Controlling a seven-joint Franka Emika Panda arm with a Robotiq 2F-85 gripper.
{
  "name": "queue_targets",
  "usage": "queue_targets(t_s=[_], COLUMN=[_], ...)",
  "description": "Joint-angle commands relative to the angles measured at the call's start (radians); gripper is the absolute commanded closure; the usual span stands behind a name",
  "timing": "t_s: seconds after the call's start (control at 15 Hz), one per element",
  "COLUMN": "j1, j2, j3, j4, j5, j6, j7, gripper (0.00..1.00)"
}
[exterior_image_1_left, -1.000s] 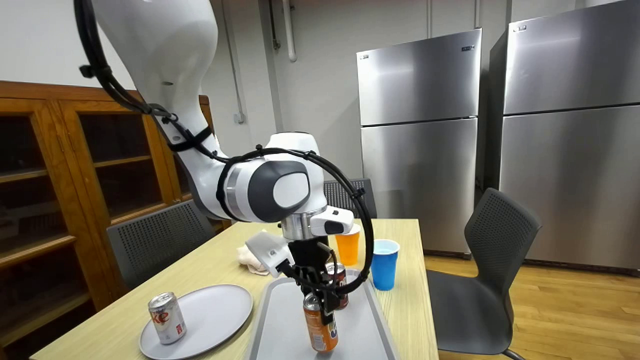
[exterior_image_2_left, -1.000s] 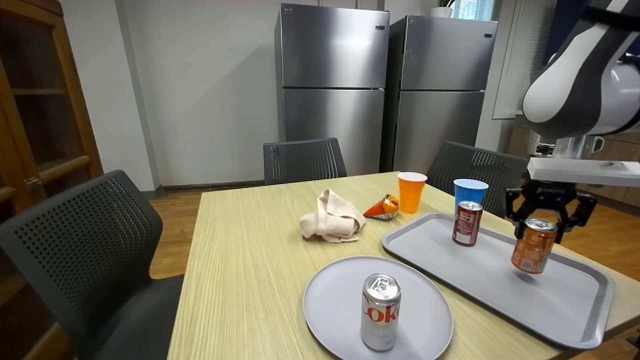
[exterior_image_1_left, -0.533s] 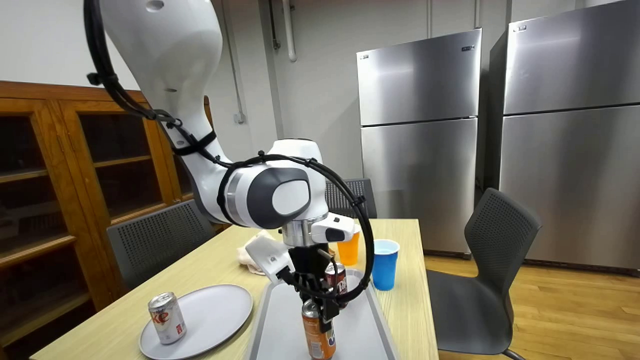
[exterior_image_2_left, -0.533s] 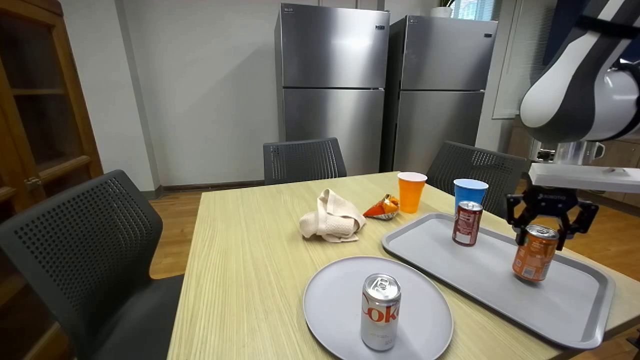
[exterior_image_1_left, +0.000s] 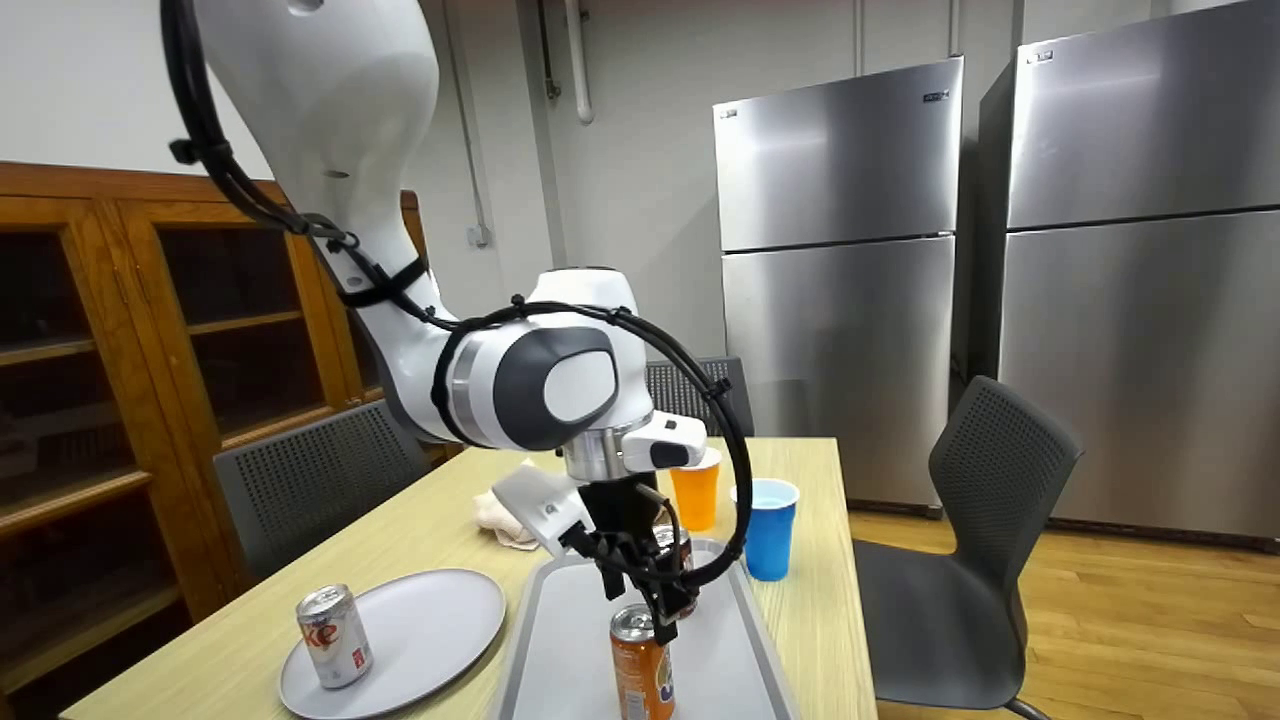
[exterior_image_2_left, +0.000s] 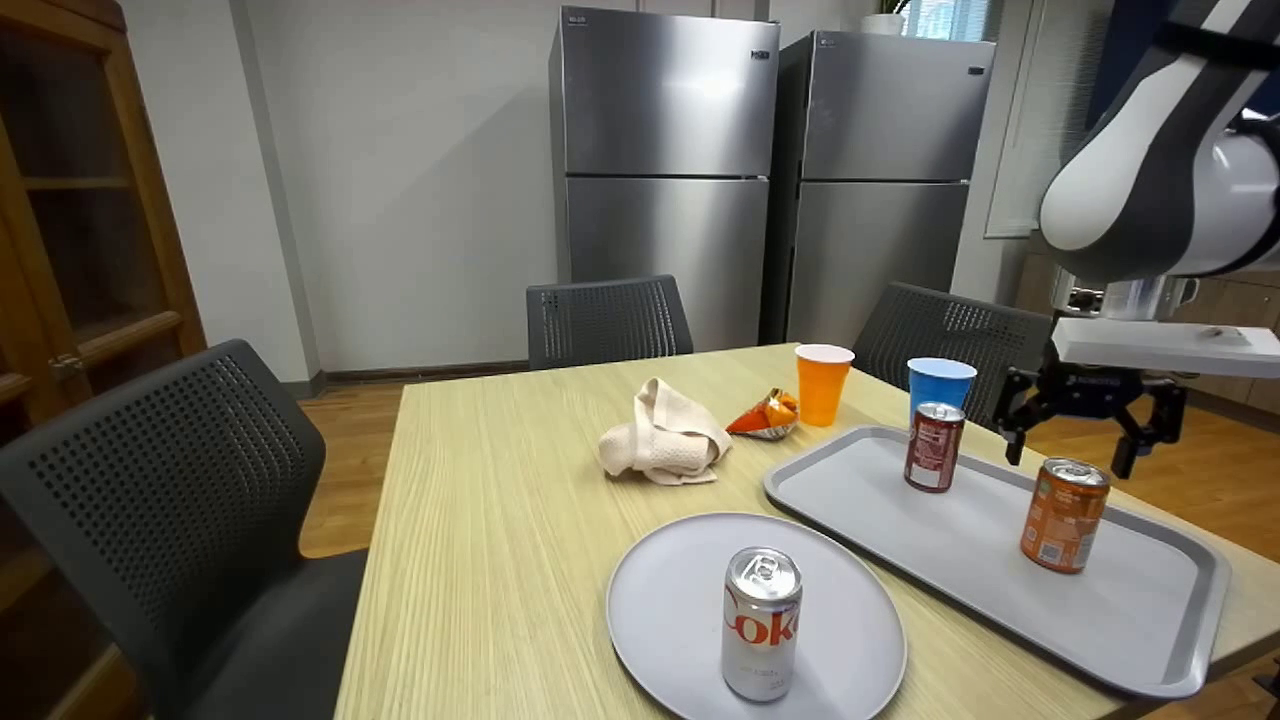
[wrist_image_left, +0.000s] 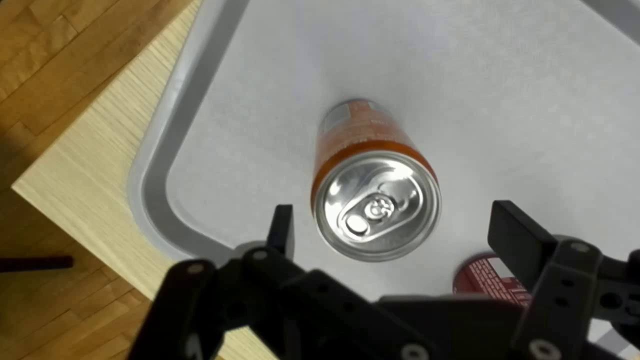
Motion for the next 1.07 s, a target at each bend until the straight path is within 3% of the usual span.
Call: queue_targets(t_s=[0.0, 0.47, 1.0], j1=[0.025, 0.076, 0.147], j2=[-0.067, -0.129, -0.136], j3=[-0.006, 0.046, 0.180], j4=[-0.026, -0.023, 0.008], j5=[-0.078, -0.189, -0.183], j6=[0.022, 0.010, -0.010], j7=[0.042, 0.158, 0.212], gripper=[0.00, 0.00, 0.00])
